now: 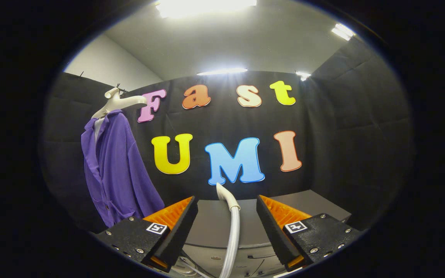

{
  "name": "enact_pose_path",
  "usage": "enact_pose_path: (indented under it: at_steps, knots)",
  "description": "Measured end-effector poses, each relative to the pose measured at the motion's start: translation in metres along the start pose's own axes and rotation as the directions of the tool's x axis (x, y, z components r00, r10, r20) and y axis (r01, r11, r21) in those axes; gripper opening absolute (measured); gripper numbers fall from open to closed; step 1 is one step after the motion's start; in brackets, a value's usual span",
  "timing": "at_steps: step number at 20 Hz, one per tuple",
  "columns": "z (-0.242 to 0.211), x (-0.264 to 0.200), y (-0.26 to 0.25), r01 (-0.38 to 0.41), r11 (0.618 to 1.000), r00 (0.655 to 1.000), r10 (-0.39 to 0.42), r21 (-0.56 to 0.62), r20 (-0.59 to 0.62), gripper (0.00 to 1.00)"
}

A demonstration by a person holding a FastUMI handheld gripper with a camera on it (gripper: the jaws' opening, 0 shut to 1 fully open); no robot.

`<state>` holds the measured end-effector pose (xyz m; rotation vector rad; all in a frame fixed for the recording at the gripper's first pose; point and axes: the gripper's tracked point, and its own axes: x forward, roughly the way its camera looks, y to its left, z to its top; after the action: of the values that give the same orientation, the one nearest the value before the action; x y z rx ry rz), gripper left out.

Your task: Iron the clothes twice with a garment steamer, once on the left side and once on the right side.

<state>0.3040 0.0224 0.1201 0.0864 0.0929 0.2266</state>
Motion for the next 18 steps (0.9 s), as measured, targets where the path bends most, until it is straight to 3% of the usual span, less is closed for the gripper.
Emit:
enact_pose_path:
  at_steps: [7, 12, 18]
  knots:
    - [-0.009, 0.075, -0.016, -0.061, 0.994, 0.992, 0.07, 0.088, -0.105, 0.94]
    - [-0.025, 0.139, -0.017, -0.08, 0.995, 0.979, 0.089, 0.06, -0.182, 0.93]
    - [-0.07, 0.216, 0.0, -0.099, 0.976, 0.916, 0.164, 0.192, -0.366, 0.93]
